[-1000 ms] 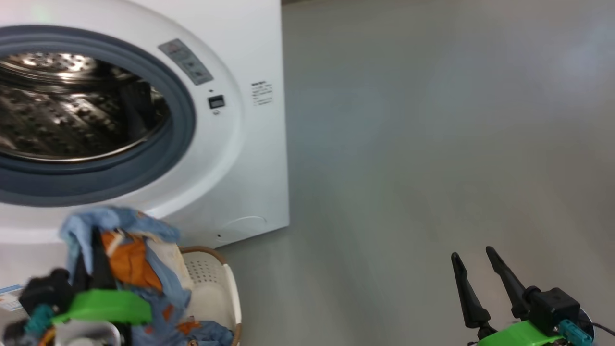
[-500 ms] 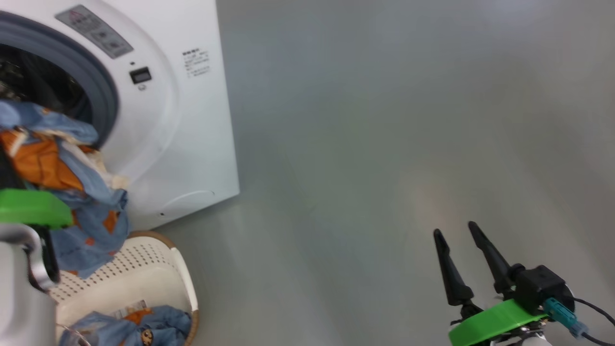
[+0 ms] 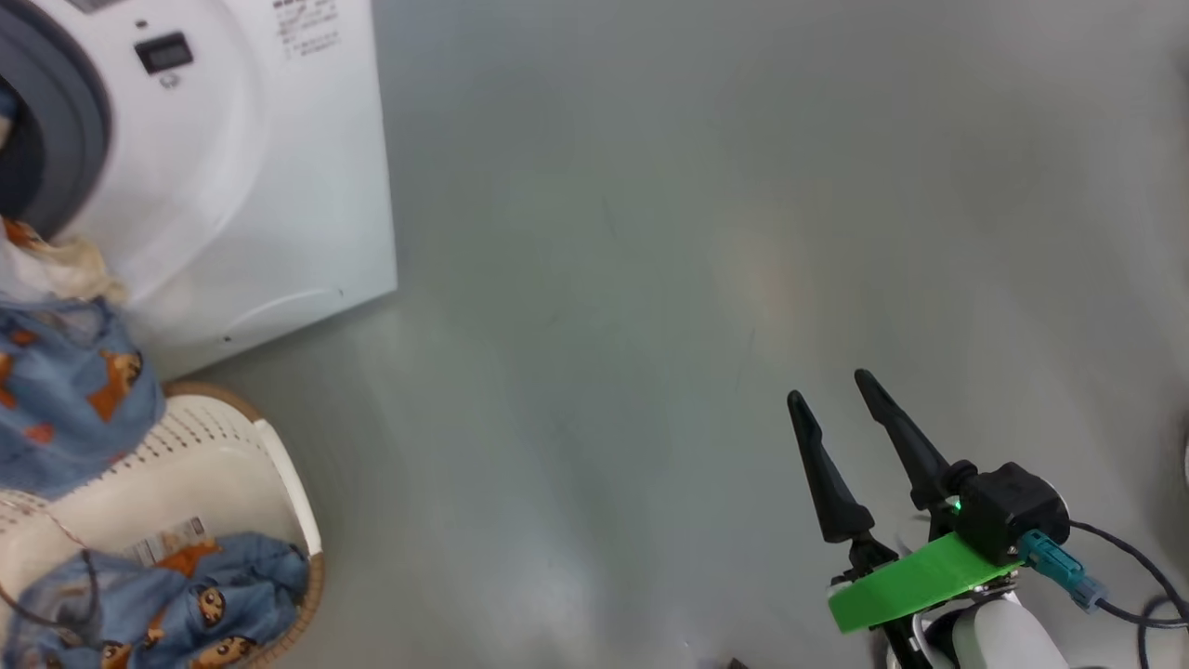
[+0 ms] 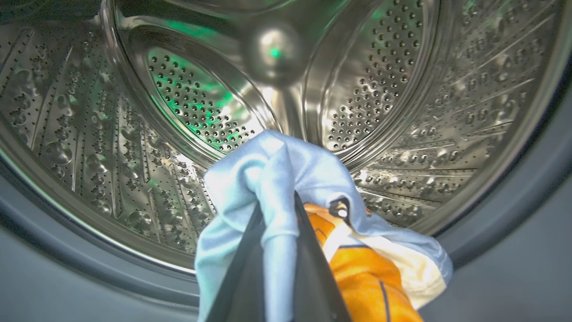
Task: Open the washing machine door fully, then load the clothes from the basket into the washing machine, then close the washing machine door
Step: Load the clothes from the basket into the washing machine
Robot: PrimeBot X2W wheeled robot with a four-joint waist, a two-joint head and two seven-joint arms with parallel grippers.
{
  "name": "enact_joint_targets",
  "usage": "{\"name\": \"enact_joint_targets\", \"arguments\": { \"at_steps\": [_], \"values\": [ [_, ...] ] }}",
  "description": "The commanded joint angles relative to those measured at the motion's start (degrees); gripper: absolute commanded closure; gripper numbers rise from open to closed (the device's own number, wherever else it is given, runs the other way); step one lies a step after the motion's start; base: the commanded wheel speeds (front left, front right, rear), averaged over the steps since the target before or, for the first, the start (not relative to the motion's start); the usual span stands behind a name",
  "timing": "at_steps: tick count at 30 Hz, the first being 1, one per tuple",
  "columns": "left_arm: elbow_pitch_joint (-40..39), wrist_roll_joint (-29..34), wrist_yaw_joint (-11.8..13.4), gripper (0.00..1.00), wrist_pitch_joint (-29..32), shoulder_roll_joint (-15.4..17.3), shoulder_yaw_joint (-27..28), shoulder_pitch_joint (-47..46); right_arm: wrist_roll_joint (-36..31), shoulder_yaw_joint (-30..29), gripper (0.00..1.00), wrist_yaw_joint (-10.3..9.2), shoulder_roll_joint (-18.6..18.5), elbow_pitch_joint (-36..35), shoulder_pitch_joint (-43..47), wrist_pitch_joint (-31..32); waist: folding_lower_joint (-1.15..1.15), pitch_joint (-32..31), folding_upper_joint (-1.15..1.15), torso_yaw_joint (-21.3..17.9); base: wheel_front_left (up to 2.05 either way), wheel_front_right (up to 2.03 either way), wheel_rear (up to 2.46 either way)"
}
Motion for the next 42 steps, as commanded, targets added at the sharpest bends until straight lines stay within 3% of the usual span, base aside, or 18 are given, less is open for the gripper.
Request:
{"name": "enact_joint_targets", "arguments": {
  "at_steps": [1,11,22,28,32,33,34,42],
  "values": [
    [-0.2,1.1,0.2,1.0,-0.5,3.5,0.7,-3.1,0.5,1.6,0.0,0.09,-0.4,-1.8,-0.9,-0.3,0.0,3.9,0.0,-0.3,0.0,0.0,0.0],
    [2.4,3.2,0.0,1.0,-0.5,6.5,-0.3,-14.5,1.9,5.1,0.0,0.09,-0.4,-3.7,-2.2,-0.3,0.0,9.5,0.0,-0.9,0.0,0.0,0.0],
    [-1.4,5.6,1.2,1.0,-0.5,8.9,-0.8,-24.1,3.6,8.0,0.0,0.09,-0.4,-4.8,-2.7,-0.3,0.0,14.1,0.0,-2.0,0.0,0.0,0.0],
    [6.6,7.2,0.0,1.0,0.0,9.2,-3.4,-26.5,4.6,7.8,0.0,0.09,-0.4,-4.7,-2.3,-0.3,0.0,14.6,0.0,-2.0,0.0,0.0,0.0],
    [11.1,7.7,0.9,0.54,-0.1,8.4,-4.5,-27.7,4.8,7.4,0.0,0.09,-0.4,-4.3,-2.2,-0.3,0.0,14.2,0.0,-1.4,0.0,0.0,0.0],
    [12.3,8.0,1.1,0.16,0.1,7.9,-5.0,-27.6,4.9,7.3,0.0,0.09,-0.4,-4.2,-2.2,-0.3,0.0,13.9,0.0,-1.1,0.0,0.0,0.0],
    [13.3,8.3,1.3,0.0,0.1,7.4,-5.5,-27.6,4.9,7.4,0.0,0.09,-0.4,-4.1,-2.2,-0.3,0.0,13.5,0.0,-0.8,0.0,0.0,0.0],
    [16.7,7.9,3.5,0.0,-0.4,4.8,-6.2,-27.6,4.5,8.0,0.0,0.09,-0.4,-3.7,-3.0,-0.3,0.0,11.5,0.0,1.0,0.0,0.0,0.0]
  ]
}}
